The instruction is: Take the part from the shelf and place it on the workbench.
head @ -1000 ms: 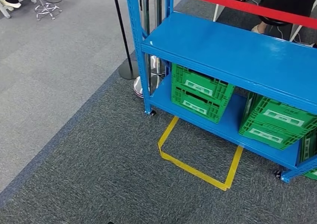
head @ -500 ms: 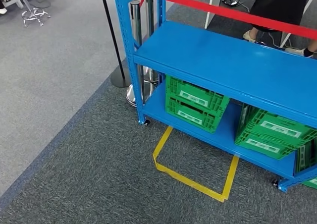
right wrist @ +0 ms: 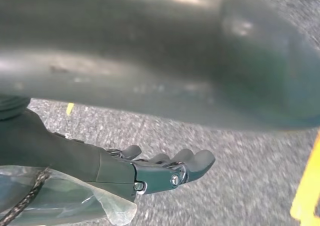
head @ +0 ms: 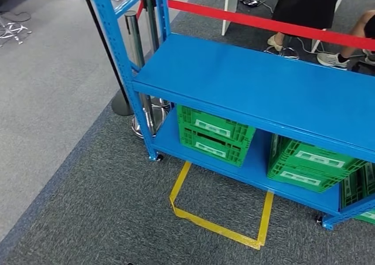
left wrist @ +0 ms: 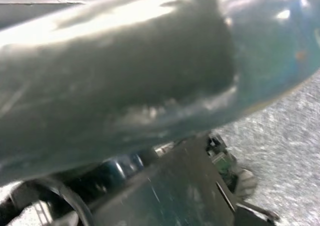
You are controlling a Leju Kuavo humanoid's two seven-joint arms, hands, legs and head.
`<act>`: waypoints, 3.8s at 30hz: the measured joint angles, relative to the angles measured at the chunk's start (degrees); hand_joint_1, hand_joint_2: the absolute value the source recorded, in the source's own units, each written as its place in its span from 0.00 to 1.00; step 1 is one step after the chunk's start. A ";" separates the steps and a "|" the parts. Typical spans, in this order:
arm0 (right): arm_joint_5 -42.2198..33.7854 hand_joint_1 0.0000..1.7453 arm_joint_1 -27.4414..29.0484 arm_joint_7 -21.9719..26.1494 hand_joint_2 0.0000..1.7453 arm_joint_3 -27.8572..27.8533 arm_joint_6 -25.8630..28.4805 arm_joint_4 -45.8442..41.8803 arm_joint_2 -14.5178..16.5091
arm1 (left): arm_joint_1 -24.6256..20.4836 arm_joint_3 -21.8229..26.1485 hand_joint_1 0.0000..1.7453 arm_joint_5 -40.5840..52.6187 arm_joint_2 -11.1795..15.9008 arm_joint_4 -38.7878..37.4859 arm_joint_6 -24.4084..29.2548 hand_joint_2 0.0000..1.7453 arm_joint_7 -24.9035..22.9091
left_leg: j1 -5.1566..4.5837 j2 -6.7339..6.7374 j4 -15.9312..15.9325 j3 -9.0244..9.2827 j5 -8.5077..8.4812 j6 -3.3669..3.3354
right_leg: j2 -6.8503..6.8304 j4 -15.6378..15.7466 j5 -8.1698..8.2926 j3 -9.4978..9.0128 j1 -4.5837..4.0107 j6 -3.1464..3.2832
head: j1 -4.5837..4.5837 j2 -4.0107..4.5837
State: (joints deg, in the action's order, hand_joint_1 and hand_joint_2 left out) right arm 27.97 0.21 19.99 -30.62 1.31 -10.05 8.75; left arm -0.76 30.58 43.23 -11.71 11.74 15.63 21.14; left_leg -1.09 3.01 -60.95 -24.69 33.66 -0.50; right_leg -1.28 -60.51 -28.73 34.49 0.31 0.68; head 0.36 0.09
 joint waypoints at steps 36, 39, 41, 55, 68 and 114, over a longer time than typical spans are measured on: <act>0.44 0.00 -0.46 -0.20 0.00 -1.07 0.84 0.04 -0.14 | -0.43 0.99 0.00 0.52 -0.01 -0.25 0.68 0.00 0.13 | 1.36 -2.55 -13.05 -11.97 4.01 1.24 | 1.46 2.47 0.16 -2.90 0.48 0.07 | 1.04 0.00; 0.47 0.00 -0.45 -0.31 0.00 -1.08 0.96 0.04 -0.14 | -0.29 1.07 0.00 0.53 0.03 -0.25 0.69 0.00 0.13 | 1.89 -2.59 -6.65 -10.65 -2.38 1.61 | 2.02 2.46 -0.54 -3.91 0.74 -0.50 | 1.02 0.00; 0.50 0.00 -0.53 -0.34 0.00 -1.09 0.96 0.03 -0.14 | -0.37 1.14 0.00 0.55 0.03 -0.26 0.71 0.00 0.11 | 1.85 -2.81 -0.11 -8.14 -5.43 1.41 | 2.28 2.36 -1.08 -4.30 0.70 -1.19 | 1.05 0.00; 0.62 0.00 -0.58 -0.36 0.00 -1.26 0.94 0.02 -0.11 | -0.42 1.18 0.00 1.14 0.03 -0.27 0.66 0.00 0.24 | 0.96 -3.12 1.80 -7.47 -5.23 -0.60 | 2.22 3.61 -1.06 -5.01 1.16 -2.97 | 0.97 0.00; 0.98 0.00 -0.44 -0.30 0.00 -1.29 1.07 0.00 -0.01 | -0.37 1.20 0.00 1.19 -0.01 -0.27 0.28 0.00 0.69 | 1.49 -2.68 3.69 -5.00 -4.60 -1.80 | 1.42 -7.02 -2.37 2.63 1.52 -3.86 | 0.61 0.00; -20.95 0.00 5.88 -15.33 0.00 20.80 -0.44 -8.80 -5.95 | 6.77 -21.10 0.00 -32.38 8.45 6.56 -11.64 0.00 -15.67 | 0.77 -3.13 2.02 -7.93 -5.96 -0.28 | 1.88 2.86 -2.27 -4.75 0.27 -1.45 | 0.84 0.00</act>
State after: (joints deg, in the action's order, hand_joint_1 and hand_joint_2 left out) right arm 7.02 6.10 4.67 -9.82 0.87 -18.85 2.80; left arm 6.01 9.48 10.85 -3.26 18.30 3.99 5.47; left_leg -0.32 -0.12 -58.93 -32.62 27.70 -0.78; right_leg 0.59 -57.65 -30.99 29.74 0.58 -0.77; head 1.21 0.09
